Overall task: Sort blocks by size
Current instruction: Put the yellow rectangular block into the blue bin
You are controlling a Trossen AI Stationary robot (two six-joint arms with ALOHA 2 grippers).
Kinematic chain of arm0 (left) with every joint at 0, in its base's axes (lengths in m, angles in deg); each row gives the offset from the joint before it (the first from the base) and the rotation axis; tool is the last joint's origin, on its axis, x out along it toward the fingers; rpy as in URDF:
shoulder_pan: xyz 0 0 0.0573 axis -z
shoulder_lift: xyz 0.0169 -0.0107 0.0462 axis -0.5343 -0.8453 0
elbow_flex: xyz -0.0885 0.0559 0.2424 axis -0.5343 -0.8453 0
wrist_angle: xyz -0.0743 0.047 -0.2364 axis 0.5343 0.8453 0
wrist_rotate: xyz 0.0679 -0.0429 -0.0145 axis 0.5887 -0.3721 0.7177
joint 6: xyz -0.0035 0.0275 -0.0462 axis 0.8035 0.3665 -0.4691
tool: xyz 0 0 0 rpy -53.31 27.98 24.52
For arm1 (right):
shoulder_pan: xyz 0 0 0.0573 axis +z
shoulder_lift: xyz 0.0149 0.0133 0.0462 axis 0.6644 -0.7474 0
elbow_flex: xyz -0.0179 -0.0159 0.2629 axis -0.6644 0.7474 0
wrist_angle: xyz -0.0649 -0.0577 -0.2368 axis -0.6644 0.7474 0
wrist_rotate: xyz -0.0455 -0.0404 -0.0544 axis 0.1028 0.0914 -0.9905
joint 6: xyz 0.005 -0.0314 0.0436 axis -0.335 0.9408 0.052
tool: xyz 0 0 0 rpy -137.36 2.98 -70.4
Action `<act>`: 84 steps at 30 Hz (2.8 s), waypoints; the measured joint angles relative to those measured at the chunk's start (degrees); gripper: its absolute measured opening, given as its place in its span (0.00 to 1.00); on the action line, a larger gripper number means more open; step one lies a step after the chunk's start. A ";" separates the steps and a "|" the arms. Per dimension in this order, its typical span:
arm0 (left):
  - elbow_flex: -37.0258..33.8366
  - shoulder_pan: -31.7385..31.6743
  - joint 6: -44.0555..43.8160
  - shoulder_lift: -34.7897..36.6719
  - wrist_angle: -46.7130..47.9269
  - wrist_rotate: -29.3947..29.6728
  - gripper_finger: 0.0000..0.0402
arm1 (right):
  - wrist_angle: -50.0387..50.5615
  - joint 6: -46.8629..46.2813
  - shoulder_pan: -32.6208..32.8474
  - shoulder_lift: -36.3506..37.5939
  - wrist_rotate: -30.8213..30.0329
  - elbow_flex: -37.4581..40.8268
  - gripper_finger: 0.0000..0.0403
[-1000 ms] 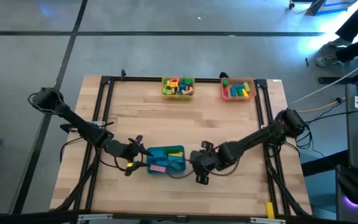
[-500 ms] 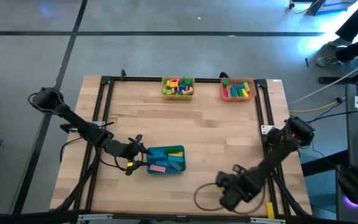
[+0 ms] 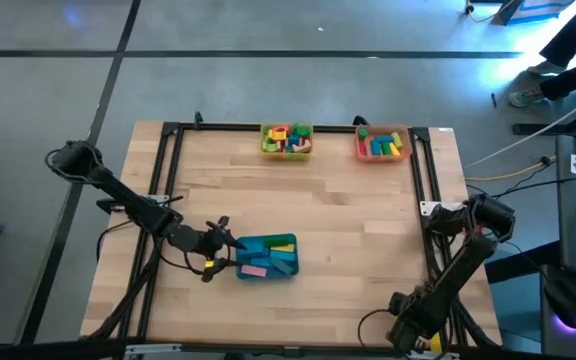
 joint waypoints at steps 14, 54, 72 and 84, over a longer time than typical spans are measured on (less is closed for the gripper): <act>0.00 -0.01 0.46 0.00 0.17 -0.01 0.50 | -15.84 -6.75 0.43 0.00 8.78 7.85 0.02; 0.02 0.00 0.61 -0.02 0.92 0.49 0.50 | -17.67 0.62 -2.75 -6.22 23.10 8.38 0.00; 0.02 -0.01 0.50 -0.02 1.09 2.04 0.50 | -13.92 0.97 -6.36 -7.02 17.47 8.18 0.00; 0.00 -0.01 0.46 -0.02 1.09 2.04 0.50 | -4.29 7.85 -18.40 -3.09 4.14 8.23 0.00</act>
